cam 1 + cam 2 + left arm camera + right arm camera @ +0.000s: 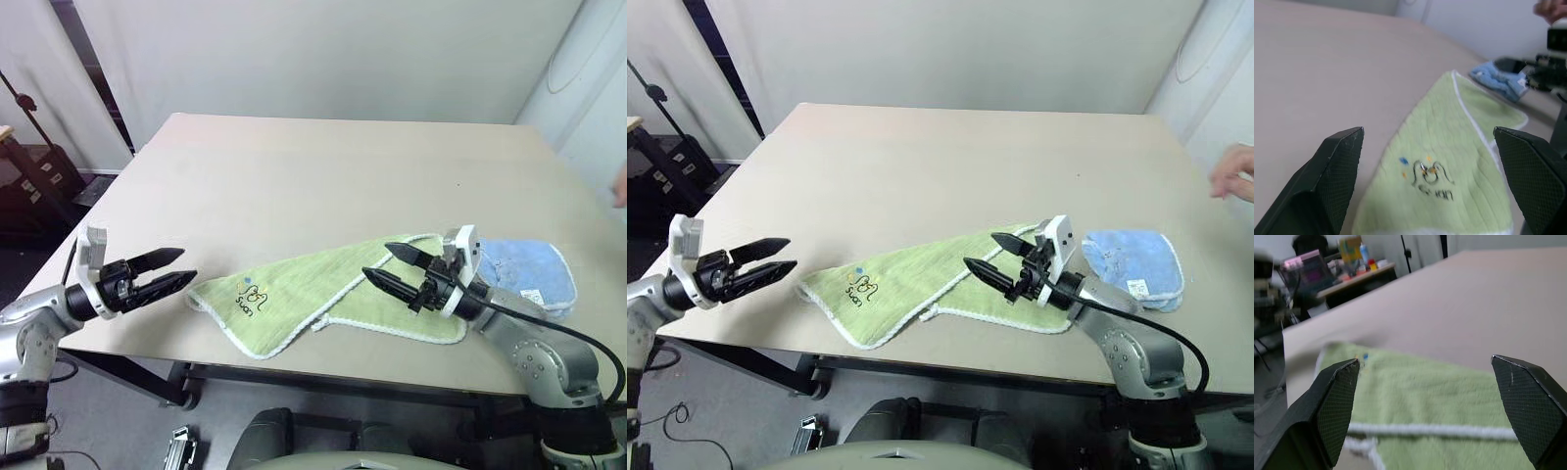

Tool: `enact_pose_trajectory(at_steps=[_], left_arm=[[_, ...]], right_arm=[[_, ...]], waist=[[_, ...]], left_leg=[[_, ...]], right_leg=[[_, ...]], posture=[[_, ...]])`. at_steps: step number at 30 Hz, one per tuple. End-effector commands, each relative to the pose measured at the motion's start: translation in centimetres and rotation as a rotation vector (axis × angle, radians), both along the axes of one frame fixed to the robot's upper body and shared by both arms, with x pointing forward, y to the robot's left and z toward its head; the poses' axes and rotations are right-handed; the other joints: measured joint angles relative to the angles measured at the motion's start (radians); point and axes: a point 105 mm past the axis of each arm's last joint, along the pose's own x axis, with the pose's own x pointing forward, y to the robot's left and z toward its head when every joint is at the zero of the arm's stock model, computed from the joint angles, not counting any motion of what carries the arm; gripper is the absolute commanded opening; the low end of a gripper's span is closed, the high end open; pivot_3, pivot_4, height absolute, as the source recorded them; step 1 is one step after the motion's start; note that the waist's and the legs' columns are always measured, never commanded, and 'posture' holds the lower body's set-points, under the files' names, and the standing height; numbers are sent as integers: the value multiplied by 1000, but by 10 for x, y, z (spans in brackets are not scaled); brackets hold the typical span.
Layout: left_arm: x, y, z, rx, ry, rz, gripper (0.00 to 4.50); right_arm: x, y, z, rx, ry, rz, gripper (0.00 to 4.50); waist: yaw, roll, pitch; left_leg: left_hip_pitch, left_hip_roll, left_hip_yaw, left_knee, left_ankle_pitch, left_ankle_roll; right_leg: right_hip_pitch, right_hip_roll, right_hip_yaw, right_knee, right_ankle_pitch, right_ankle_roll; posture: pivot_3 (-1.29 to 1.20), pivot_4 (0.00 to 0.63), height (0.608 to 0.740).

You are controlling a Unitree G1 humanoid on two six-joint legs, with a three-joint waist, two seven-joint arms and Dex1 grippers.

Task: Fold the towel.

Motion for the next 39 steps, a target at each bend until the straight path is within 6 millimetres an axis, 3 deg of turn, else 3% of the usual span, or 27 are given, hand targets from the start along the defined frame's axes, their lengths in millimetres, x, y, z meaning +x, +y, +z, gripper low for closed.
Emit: enact_pose_trajectory(at_steps=[1, 6, 16, 22, 28, 34, 39], left_arm=[[-5, -20, 5, -3, -32, -44, 4471], [-4, -37, 10, -18, -50, -52, 4471], [5, -71, 11, -26, -93, -132, 4471], [11, -91, 2, -27, -105, -174, 4471], [18, -104, -11, 2, -120, -194, 4471], [18, -111, -16, 32, -144, -208, 4471], [20, -113, -12, 11, -147, -204, 4471]], right_arm=[[16, -7, 14, 37, -42, -48, 4500], [28, -17, 6, -22, -46, -131, 4500], [60, -64, -11, -131, 75, -314, 4500], [81, -92, -29, -221, 154, -411, 4500], [104, -107, -45, -300, 198, -458, 4500], [109, -119, -70, -524, 188, -449, 4500], [108, -124, -85, -576, 242, -435, 4500]], waist=[[4, -1, 0], [6, -1, 0], [4, -1, 0], [2, 0, 0], [-1, 0, 0], [-1, 0, 0], [-3, 0, 0]], left_leg=[[0, 0, 0, 0, 0, 0], [0, 0, 0, 1, 0, 0], [1, 0, 1, 2, 2, 2], [2, 0, 1, 3, 3, 2], [5, 1, 1, 3, 3, 1], [4, 1, 1, 3, 4, 1], [8, 1, 1, 4, 4, 0]], right_leg=[[0, 0, 0, 1, 0, 0], [0, 0, -1, 2, 0, 0], [1, 2, 0, 2, 1, 0], [3, 3, -1, 2, 2, 3], [5, 4, -1, 4, 2, 3], [6, 5, -1, 5, 4, 7], [8, 5, -1, 7, 4, 7]], posture=[[0, 0, 709], [0, 0, 709], [0, 0, 709], [0, 0, 709], [0, 0, 709], [0, 0, 709], [0, 0, 709]])
